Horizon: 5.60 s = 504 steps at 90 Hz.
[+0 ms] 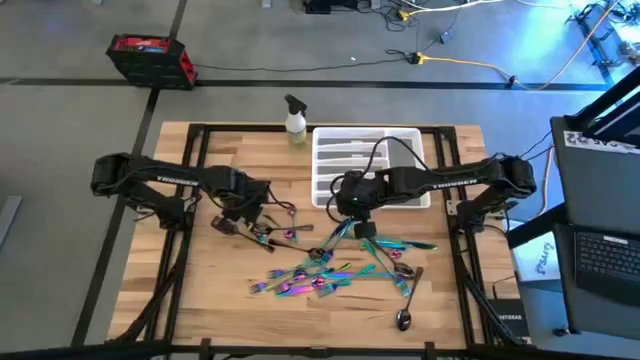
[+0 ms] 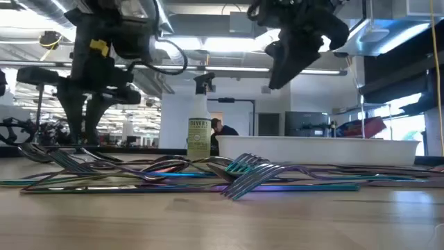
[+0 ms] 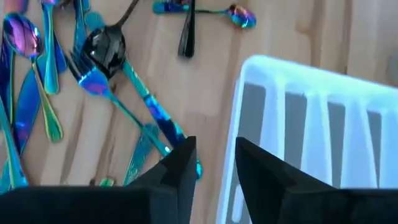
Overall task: Sort silverware
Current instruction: Put the blue fork on the white silverware tray
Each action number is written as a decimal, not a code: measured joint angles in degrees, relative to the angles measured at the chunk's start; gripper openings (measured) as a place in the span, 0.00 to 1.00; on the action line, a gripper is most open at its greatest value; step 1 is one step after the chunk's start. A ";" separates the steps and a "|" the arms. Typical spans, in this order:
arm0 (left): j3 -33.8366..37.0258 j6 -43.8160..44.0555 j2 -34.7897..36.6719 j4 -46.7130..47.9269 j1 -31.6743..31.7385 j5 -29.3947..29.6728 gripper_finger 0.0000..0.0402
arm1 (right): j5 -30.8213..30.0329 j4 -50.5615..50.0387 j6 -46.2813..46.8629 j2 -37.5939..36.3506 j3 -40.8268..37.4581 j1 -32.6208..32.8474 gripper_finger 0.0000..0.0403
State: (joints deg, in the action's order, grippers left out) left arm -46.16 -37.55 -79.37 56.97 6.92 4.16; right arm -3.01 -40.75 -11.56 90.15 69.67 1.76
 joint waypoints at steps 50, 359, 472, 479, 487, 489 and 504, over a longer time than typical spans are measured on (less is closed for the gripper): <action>0.82 -0.47 0.02 -3.08 1.07 -1.06 0.28 | 2.60 -0.48 1.19 0.02 -0.02 0.13 0.23; -13.68 28.86 2.51 -44.67 4.66 -15.76 0.01 | 2.19 29.04 3.25 -25.92 -9.70 -0.27 0.23; 8.97 29.82 -1.69 -125.37 4.11 -16.83 0.00 | 6.09 101.91 52.70 -6.91 -35.86 -7.55 0.23; 8.97 29.80 -1.68 -125.12 4.11 -16.85 0.00 | 6.25 103.16 55.03 -6.17 -35.85 -7.85 0.23; 8.97 29.82 -1.68 -125.16 4.11 -16.84 0.00 | 6.42 104.51 58.09 -5.71 -35.85 -8.26 0.23; 8.97 29.82 -1.68 -125.18 4.11 -16.85 0.00 | 6.68 104.57 58.79 -5.61 -35.85 -8.29 0.23; 8.97 29.84 -1.68 -125.37 4.11 -16.88 0.00 | 6.67 104.87 61.59 -3.38 -35.85 -8.31 0.24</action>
State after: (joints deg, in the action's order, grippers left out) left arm -37.19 -7.70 -81.06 -68.40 11.03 -12.72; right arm 3.66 64.12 50.02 86.77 33.82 -6.55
